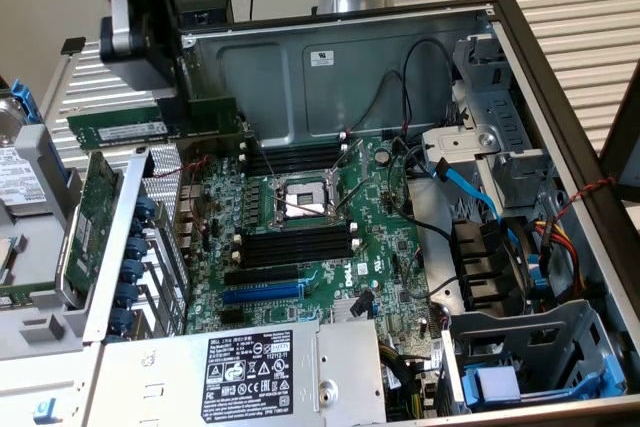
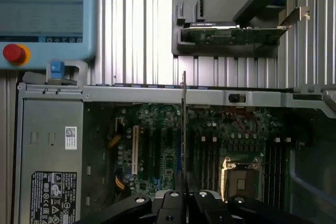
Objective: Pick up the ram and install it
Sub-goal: 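Pick up the ram and move it above insertion slot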
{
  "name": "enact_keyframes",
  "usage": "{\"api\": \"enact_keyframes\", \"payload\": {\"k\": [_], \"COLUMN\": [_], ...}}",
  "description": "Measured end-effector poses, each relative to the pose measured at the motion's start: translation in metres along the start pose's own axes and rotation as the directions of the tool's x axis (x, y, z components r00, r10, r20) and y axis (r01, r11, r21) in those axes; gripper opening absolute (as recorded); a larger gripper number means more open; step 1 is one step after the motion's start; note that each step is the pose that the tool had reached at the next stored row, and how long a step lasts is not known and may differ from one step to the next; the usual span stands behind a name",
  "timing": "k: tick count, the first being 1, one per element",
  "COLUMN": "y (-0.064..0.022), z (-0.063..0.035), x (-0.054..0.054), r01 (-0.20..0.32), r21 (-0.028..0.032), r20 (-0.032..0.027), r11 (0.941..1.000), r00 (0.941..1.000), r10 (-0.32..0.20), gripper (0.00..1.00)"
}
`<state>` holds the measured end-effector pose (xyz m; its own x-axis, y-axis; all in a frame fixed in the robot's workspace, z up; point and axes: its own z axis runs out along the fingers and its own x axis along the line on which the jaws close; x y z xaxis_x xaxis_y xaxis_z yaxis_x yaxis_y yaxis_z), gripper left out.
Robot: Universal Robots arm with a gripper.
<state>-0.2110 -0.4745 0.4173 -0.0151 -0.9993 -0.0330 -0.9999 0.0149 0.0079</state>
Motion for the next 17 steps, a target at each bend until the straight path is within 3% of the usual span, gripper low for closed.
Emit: {"api": "enact_keyframes", "payload": {"k": [17], "y": [-0.0423], "z": [0.0017], "x": [-0.042], "r01": [0.0], "r21": [-0.0003], "r20": [-0.0016], "r11": [1.0], "r00": [1.0], "r10": [0.0], "gripper": [0.13]}}
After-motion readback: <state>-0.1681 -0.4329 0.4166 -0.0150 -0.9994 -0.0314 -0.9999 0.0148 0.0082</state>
